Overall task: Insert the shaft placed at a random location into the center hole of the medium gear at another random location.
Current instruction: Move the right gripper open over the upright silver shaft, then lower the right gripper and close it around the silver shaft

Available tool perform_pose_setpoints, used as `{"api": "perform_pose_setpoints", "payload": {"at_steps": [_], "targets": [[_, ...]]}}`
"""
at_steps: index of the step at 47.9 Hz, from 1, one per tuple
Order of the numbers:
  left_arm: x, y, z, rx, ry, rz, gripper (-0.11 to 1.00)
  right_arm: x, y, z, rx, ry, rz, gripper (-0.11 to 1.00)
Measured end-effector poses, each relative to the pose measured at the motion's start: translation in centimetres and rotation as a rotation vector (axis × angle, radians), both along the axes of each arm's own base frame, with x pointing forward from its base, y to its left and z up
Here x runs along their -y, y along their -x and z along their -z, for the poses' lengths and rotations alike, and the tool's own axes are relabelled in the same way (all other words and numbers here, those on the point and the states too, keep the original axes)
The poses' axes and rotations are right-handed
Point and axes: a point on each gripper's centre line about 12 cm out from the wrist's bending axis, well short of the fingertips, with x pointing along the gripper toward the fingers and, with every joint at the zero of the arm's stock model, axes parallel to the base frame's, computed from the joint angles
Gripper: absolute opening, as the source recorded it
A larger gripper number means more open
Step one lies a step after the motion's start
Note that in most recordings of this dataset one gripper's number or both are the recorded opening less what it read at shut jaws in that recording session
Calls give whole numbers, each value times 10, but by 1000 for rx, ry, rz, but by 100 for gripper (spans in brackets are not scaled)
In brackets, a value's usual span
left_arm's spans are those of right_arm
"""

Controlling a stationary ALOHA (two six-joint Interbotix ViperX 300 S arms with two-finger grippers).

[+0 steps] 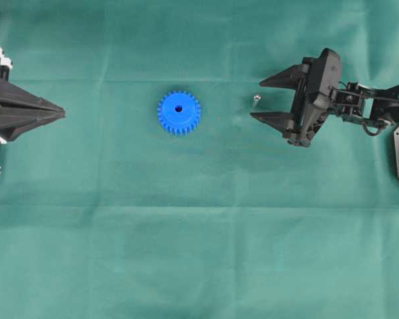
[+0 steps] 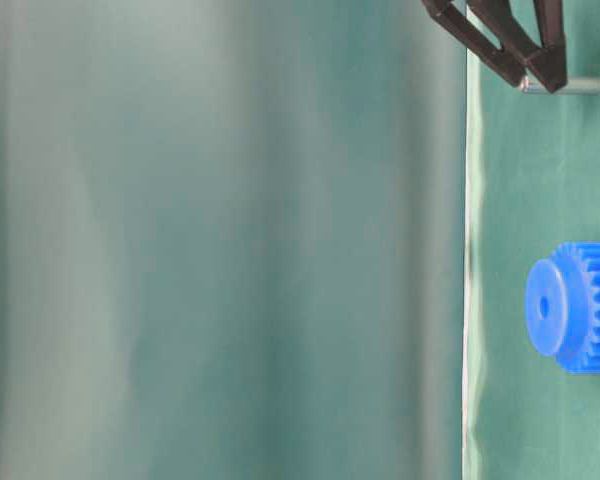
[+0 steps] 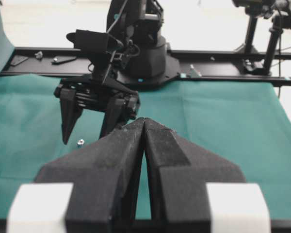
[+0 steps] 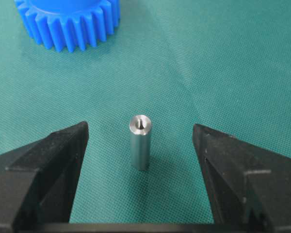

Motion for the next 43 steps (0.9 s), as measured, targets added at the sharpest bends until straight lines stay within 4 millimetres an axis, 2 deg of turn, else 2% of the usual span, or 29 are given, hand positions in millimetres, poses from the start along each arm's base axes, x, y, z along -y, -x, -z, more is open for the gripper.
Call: {"api": "perform_pose_setpoints", "payload": {"at_steps": [8, 13, 16, 24, 26, 43], "targets": [[0, 0, 1, -8, 2, 0, 0, 0, -1, 0, 4, 2, -1, 80], [0, 0, 1, -11, 1, 0, 0, 0, -1, 0, 4, 1, 0, 72], [0, 0, 1, -12, 1, 1, 0, 0, -1, -1, 6, 2, 0, 61], [0, 0, 1, -12, 0, 0, 0, 1, -1, 0, 4, 2, 0, 19], [0, 0, 1, -12, 1, 1, 0, 0, -1, 0, 5, 1, -1, 14], [0, 0, 2, -15, -2, 0, 0, -1, -1, 0, 3, 6, -13, 14]]}}
